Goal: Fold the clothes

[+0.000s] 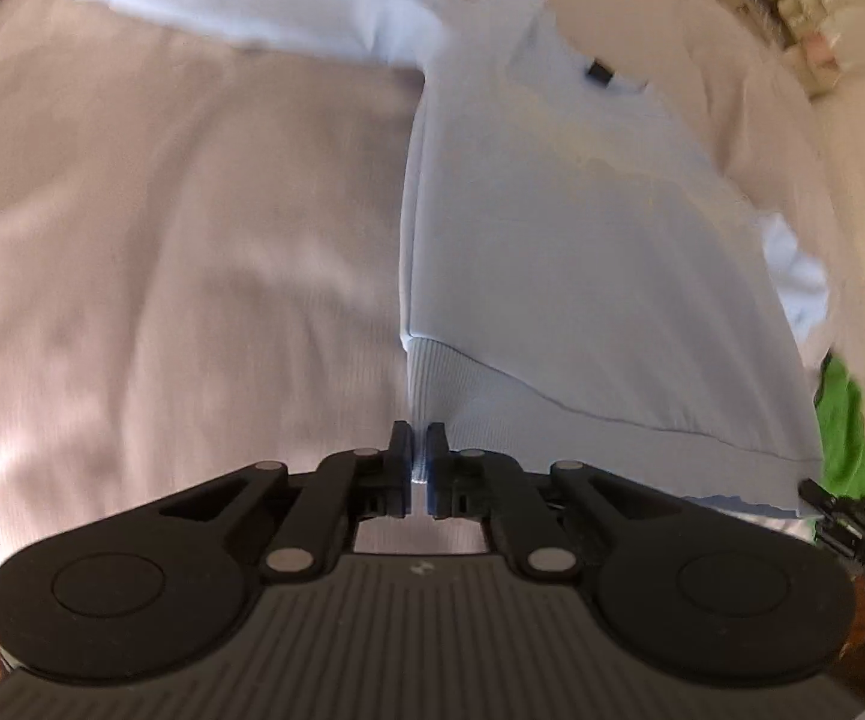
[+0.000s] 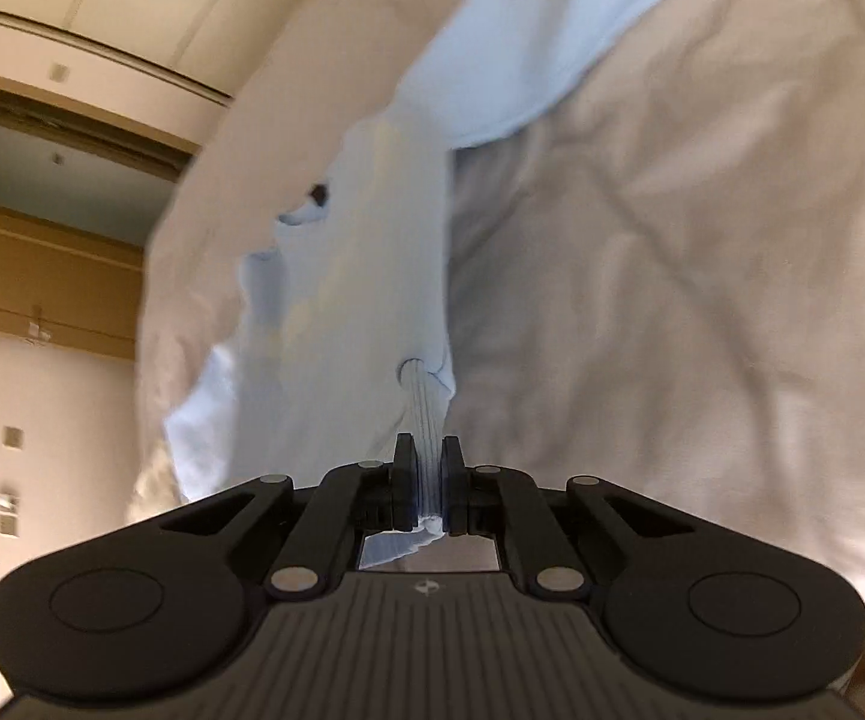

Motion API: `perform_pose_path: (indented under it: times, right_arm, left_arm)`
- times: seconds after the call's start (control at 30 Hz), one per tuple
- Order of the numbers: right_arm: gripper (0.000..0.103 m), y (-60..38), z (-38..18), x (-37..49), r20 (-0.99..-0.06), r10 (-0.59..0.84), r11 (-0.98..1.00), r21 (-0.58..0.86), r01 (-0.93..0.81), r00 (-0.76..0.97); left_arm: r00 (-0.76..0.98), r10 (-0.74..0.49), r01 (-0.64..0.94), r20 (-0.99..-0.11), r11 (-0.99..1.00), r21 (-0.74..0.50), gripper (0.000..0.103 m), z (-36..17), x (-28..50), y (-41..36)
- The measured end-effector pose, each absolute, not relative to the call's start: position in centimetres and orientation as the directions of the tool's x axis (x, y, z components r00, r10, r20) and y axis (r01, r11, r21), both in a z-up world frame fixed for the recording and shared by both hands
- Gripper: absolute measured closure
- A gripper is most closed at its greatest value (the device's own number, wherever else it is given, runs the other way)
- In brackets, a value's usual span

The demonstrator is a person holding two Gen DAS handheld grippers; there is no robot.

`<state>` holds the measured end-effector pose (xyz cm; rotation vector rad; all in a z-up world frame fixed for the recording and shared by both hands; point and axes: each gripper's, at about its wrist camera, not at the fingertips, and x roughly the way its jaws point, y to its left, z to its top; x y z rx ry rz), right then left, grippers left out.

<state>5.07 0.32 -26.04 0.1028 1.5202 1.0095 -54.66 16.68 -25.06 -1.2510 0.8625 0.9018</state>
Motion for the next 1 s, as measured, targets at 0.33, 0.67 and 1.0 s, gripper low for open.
perform_pose_path:
  times: [0.33, 0.67, 1.0]
  right_arm:
    - [0.057, 1.5, -36.1, 1.8, -0.96, 0.2, 0.749, 0.278, -0.602, -0.195]
    - [0.055, 8.5, -31.9, 1.4, -0.903, 0.418, 0.567, 0.347, -0.747, -0.102]
    - [0.063, 14.7, -35.1, 0.0, -0.985, 0.161, 0.661, 0.155, -0.734, -0.063]
  left_arm:
    - [0.141, -0.001, -0.984, -0.99, 0.114, -0.14, 0.095, -31.6, -51.4, 12.4]
    - [0.233, 0.084, -0.973, -0.969, 0.026, -0.231, 0.094, -30.3, -51.0, 13.1]
    - [0.227, 0.067, -0.972, -0.972, -0.04, -0.23, 0.092, -29.4, -55.5, 18.9]
